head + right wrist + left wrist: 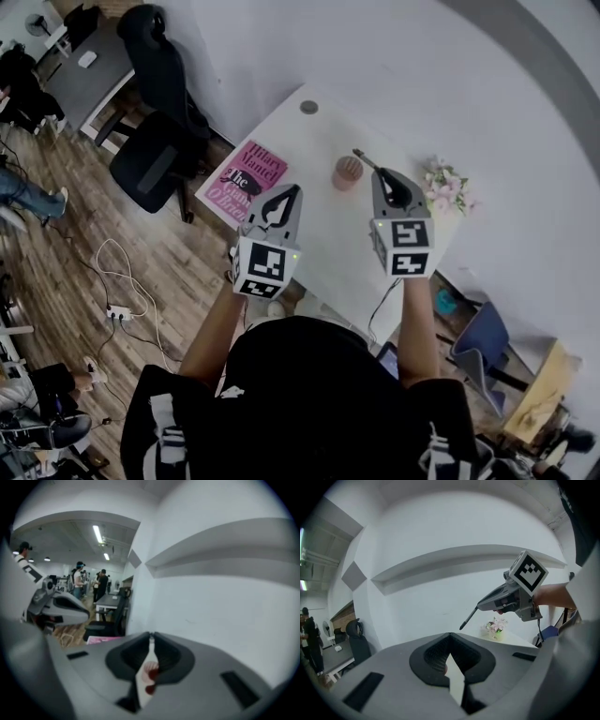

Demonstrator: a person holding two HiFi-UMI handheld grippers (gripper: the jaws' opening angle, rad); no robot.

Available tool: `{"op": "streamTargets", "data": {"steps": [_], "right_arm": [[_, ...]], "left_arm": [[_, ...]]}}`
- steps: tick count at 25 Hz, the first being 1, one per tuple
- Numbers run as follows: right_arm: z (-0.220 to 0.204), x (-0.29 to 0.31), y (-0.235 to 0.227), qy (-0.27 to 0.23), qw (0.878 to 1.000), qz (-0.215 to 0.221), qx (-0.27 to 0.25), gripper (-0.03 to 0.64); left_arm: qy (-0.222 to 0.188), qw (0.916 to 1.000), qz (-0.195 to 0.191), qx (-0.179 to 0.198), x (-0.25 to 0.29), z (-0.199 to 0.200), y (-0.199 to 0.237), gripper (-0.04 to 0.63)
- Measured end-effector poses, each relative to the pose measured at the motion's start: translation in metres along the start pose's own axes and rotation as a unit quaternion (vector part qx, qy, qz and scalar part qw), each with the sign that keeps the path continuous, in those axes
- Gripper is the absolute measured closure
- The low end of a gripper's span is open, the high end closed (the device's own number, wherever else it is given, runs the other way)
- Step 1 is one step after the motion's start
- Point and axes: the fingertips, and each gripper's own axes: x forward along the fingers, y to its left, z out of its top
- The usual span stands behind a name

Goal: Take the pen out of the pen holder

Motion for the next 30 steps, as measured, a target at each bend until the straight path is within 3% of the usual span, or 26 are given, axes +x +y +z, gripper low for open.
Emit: {"op": "streamTargets", "data": {"steps": [16,30], "right_arm": [[0.062,-0.065,0.021,-0.105,0.994,-0.026,-0.019,0.561],[0.084,-0.085,0.029,-0.132,0.99,-0.035,-0.027,0.56]], "left_arm": [[-0.073,0.997,0.015,0.019,-0.038,0.066,0.005,0.575],[-0.095,0.9948,0.027,0.025,-0.059,0.084,0.012,0.575]]}}
